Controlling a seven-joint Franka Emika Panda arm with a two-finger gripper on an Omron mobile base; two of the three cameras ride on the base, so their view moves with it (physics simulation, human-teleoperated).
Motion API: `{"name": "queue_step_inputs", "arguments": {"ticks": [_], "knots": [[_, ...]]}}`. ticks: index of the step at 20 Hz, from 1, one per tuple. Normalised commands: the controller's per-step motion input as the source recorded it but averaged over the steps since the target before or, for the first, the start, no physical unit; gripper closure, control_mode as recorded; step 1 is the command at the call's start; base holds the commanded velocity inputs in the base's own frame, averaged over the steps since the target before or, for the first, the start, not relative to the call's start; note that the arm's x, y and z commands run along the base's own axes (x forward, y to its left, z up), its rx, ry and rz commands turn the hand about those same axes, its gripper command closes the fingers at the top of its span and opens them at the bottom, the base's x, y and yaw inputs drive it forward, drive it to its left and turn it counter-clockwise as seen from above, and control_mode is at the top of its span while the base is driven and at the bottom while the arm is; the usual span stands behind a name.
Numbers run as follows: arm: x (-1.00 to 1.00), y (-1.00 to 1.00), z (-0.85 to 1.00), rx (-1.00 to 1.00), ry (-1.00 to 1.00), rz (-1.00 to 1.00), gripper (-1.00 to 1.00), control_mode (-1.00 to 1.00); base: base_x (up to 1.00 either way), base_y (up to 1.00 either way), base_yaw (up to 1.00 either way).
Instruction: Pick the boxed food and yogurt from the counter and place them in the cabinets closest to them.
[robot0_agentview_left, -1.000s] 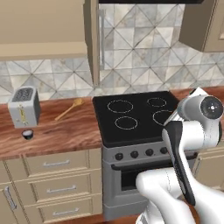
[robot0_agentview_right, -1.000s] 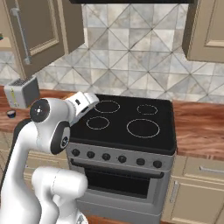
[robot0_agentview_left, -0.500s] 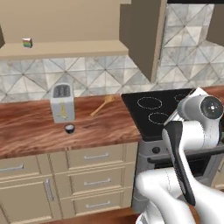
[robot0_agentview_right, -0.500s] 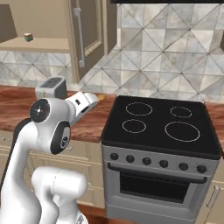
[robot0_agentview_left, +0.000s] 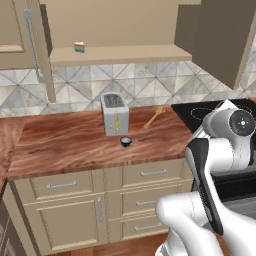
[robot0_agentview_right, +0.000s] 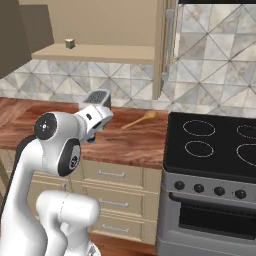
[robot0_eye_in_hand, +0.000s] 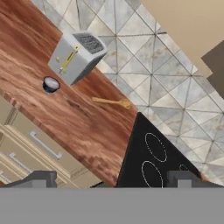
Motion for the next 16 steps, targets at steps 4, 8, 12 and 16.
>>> {"name": "queue_step_inputs", "arguments": {"ticks": [4, 8, 12, 16], "knots": [[0.0, 0.0, 0.0, 0.0, 0.0, 0.0, -1.0, 1.0, -0.19, 0.76, 0.0], [0.0, 0.0, 0.0, 0.0, 0.0, 0.0, -1.0, 1.0, -0.17, 0.66, 0.0], [0.0, 0.0, 0.0, 0.0, 0.0, 0.0, -1.0, 1.0, -0.04, 0.27, -0.01], [0.0, 0.0, 0.0, 0.0, 0.0, 0.0, -1.0, 1.0, 0.02, 0.0, 0.0]]}}
